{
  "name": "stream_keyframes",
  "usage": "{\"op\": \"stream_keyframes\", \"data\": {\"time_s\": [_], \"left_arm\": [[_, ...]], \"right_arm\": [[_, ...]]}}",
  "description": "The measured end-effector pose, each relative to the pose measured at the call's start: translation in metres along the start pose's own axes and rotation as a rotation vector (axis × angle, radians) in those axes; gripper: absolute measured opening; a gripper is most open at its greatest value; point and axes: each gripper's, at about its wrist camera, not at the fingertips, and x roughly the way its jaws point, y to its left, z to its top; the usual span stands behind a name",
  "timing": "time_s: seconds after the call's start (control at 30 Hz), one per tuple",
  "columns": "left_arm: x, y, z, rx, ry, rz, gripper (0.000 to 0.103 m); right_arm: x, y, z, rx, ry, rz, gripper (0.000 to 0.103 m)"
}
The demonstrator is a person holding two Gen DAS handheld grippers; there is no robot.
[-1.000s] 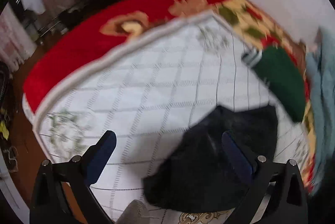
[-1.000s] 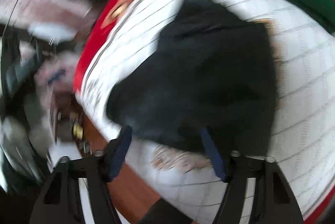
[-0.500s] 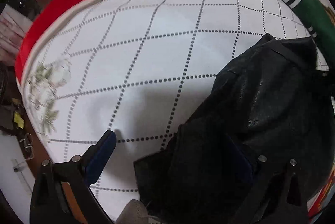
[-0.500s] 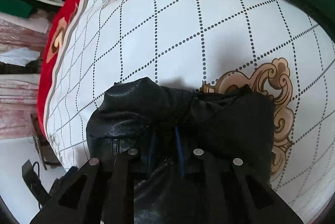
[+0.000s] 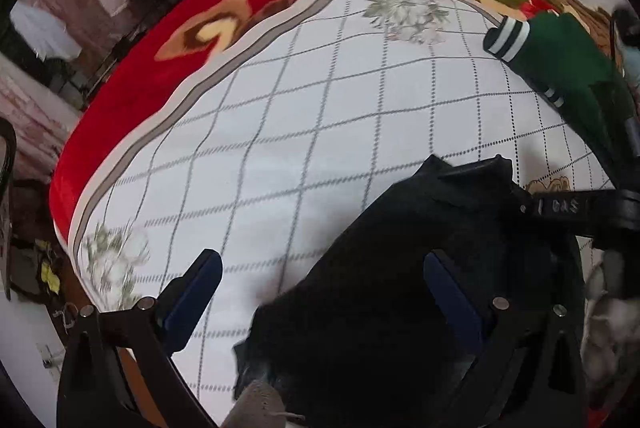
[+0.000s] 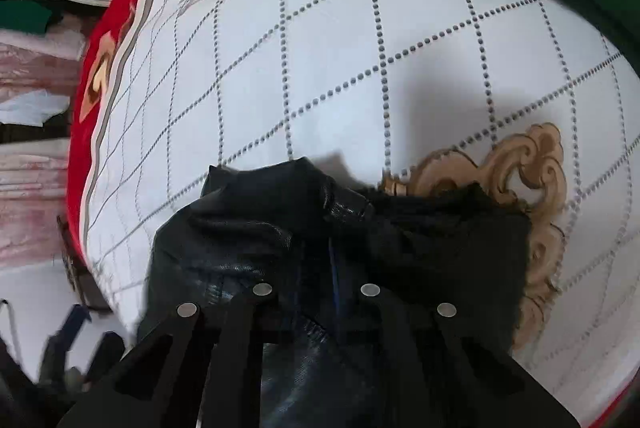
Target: Fold large clothes
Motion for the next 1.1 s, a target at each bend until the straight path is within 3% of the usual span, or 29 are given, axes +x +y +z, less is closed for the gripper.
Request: {"op": "stream_keyframes", "data": {"time_s": [0.1, 0.17, 0.2, 0.23, 0.37, 0.43, 0.53, 0.67, 0.83, 0.87, 0.9, 1.0, 1.1], "left_arm": [[-0.006, -0.010, 0.001, 0.025, -0.011, -0.026, 0.103], [-0.008, -0.017, -0.005, 0.048, -0.009, -0.027, 0.103], [-0.008, -0.020, -0.009, 0.059, -0.003, -0.025, 0.103], [-0.005, -0.023, -0.015, 0.072, 0.006, -0.019, 0.103], [0.014, -0.026, -0.044, 0.100, 0.069, 0.025, 0.103], [0.027, -0.024, -0.060, 0.108, 0.081, 0.078, 0.103], [0.044, -0.015, -0.072, 0.081, 0.105, 0.066, 0.103], [0.019, -0.017, -0.053, 0.071, 0.091, 0.078, 0.103], [-0.021, -0.045, -0.007, 0.092, -0.025, -0.002, 0.103], [-0.017, -0.055, 0.004, 0.108, -0.037, -0.011, 0.103], [-0.007, -0.065, 0.013, 0.127, -0.029, -0.009, 0.103], [0.036, -0.081, 0.031, 0.143, 0.049, -0.007, 0.103], [0.073, -0.077, 0.044, 0.101, 0.121, -0.024, 0.103]], "right_arm": [[-0.038, -0.007, -0.009, 0.002, 0.008, 0.094, 0.015], [-0.078, -0.017, -0.029, 0.008, -0.046, 0.133, 0.033], [-0.091, -0.022, -0.041, 0.001, -0.058, 0.115, 0.054], [-0.100, -0.026, -0.054, -0.010, -0.059, 0.099, 0.060], [-0.081, -0.044, -0.109, -0.002, 0.077, 0.053, 0.060], [-0.048, -0.055, -0.135, 0.020, 0.163, -0.005, 0.052], [-0.021, -0.057, -0.147, -0.025, 0.118, -0.072, 0.053], [-0.030, -0.054, -0.136, 0.002, 0.173, -0.067, 0.055], [-0.091, -0.087, -0.122, 0.148, 0.002, 0.082, 0.052], [-0.097, -0.093, -0.115, 0.177, -0.037, 0.137, 0.045], [-0.096, -0.094, -0.108, 0.189, -0.040, 0.169, 0.031], [-0.083, -0.093, -0.076, 0.213, -0.067, 0.240, 0.028], [-0.057, -0.086, -0.045, 0.188, -0.049, 0.167, 0.028]]}}
